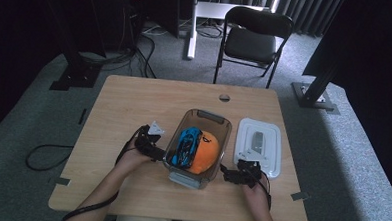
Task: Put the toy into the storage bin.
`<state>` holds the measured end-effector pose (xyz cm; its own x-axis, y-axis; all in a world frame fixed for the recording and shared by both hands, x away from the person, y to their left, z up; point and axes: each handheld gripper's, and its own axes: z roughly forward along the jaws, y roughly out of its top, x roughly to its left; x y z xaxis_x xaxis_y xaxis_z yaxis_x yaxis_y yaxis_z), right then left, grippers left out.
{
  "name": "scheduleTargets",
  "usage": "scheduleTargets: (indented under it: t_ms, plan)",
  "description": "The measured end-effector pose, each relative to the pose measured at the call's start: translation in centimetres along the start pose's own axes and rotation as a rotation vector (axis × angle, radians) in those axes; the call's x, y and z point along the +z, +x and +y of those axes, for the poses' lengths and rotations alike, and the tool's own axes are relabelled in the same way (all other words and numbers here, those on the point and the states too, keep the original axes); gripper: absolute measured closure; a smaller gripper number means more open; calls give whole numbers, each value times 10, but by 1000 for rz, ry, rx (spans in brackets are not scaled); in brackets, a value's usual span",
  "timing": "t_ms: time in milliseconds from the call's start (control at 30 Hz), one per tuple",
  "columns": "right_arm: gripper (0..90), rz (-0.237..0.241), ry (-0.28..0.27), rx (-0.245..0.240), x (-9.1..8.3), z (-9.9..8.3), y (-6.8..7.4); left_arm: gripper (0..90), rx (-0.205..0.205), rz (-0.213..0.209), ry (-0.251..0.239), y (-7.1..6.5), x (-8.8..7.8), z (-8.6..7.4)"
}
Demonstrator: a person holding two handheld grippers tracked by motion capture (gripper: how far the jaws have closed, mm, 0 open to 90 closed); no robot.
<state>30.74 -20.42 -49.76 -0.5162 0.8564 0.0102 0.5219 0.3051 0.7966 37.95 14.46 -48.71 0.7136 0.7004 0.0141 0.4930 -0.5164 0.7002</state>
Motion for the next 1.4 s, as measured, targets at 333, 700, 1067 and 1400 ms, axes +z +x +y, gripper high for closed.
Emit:
scheduleTargets:
  t_ms: [333, 700, 1067, 1400]
  plan:
    - [115, -135, -7, 107, -26, 1, -42, 33, 2, -9, -15, -13, -1, -9]
    - [139, -264, 53, 199, -10, -5, -69, 33, 17, -27, -27, -21, 2, -13]
    - [330, -345, 63, 244, 13, 0, -76, 32, 38, -43, -18, -30, 7, -14]
    - [479, -336, 89, 261, 24, 3, -78, 32, 48, -55, -20, -38, 11, -12]
